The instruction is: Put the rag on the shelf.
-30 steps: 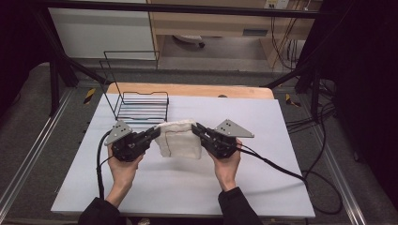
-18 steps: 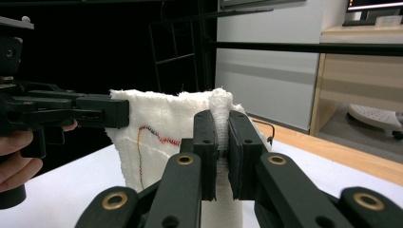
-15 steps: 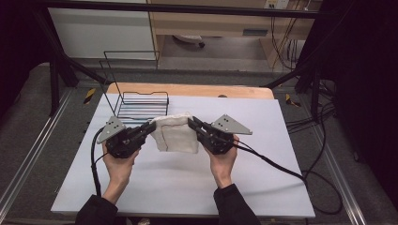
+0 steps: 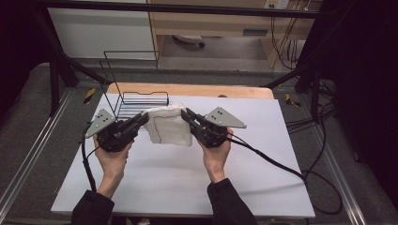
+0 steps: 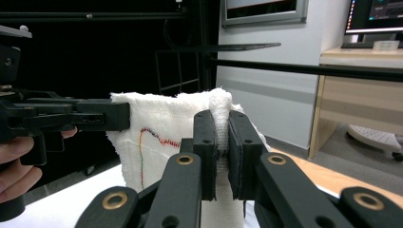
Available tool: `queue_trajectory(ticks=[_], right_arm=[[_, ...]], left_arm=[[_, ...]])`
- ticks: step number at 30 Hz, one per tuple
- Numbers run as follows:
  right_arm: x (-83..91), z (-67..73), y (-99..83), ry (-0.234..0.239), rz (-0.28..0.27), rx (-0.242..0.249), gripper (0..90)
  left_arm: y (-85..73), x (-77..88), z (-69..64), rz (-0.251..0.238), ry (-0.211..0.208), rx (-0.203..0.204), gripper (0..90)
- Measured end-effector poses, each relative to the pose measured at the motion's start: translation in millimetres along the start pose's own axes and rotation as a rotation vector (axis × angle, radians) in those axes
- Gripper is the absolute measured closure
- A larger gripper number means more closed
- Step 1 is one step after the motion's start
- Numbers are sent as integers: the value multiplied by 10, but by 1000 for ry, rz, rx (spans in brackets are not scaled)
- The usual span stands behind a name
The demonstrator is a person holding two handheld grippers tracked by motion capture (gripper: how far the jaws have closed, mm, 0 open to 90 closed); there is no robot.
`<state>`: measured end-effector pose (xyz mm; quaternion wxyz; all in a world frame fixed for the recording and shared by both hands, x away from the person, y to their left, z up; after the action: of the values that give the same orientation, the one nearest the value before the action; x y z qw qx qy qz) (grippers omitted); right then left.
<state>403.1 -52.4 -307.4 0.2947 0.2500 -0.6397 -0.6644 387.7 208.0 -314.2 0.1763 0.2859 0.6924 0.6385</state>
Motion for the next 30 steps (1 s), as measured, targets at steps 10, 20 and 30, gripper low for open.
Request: queue_trajectory(ticks=[10,20,30], right_arm=[[-128,49,122,-3,-23,3,834],[-228,67,263,-8,-57,10,835],[-347,96,427,-12,-88,20,835]], left_arm=[[140,30,94,-25,21,1,835],[305,56,161,-77,33,6,835],[443,83,235,-116,45,-5,835]])
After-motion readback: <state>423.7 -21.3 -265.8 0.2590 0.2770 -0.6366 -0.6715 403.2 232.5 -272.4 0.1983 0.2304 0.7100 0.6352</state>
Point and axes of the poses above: each handheld gripper's, and its own axes: x roughly backward along the jaws, y roughly out of its top, z roughly to its left, the point moved 2 cm from there along -x, roughly forward along the jaws
